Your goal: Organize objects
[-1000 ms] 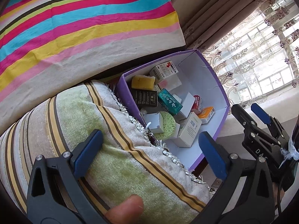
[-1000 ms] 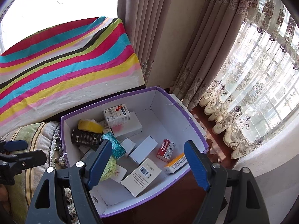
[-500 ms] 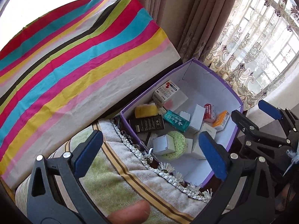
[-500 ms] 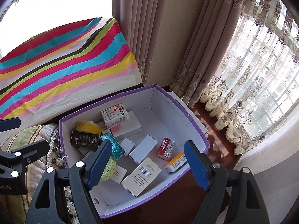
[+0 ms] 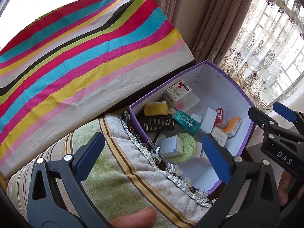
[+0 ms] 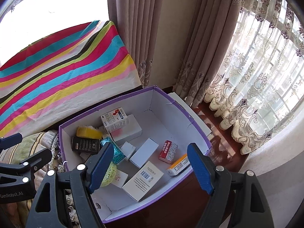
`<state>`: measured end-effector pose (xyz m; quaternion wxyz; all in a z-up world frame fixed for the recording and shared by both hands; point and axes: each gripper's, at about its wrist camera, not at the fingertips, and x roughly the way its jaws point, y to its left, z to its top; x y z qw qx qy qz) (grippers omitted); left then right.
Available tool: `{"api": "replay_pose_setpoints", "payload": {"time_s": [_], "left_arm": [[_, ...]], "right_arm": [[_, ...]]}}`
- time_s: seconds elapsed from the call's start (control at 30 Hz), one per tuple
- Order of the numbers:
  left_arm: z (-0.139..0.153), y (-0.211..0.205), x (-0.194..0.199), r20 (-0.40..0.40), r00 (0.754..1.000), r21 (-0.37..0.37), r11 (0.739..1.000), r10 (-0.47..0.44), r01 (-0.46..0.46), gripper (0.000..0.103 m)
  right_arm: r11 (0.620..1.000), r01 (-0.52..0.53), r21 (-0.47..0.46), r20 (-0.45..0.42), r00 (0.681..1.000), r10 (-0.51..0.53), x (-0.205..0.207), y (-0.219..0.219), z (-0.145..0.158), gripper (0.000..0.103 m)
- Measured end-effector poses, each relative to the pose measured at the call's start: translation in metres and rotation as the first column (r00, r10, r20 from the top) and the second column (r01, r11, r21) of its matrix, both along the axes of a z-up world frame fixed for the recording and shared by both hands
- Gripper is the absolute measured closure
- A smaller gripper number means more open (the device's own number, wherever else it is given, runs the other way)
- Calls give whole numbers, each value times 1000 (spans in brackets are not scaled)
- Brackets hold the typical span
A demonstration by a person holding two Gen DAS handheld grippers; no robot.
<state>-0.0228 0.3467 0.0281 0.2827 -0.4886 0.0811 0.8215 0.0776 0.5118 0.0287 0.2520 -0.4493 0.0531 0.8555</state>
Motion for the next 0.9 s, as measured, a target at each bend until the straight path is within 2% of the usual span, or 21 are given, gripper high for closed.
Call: {"api": "replay_pose_setpoints", "payload": {"time_s": [0.47,0.9], "left_arm": [[-1,2,1,5,1000,-2,1000,-17,17,1],[-3,3,1,21,999,-2,999,-35,35,0]], "right_arm": [[1000,-24,-16,11,1000,24,-4,-3,-4,23],[1000,-24,8,49,999,23,-6,-4,-13,23]]}}
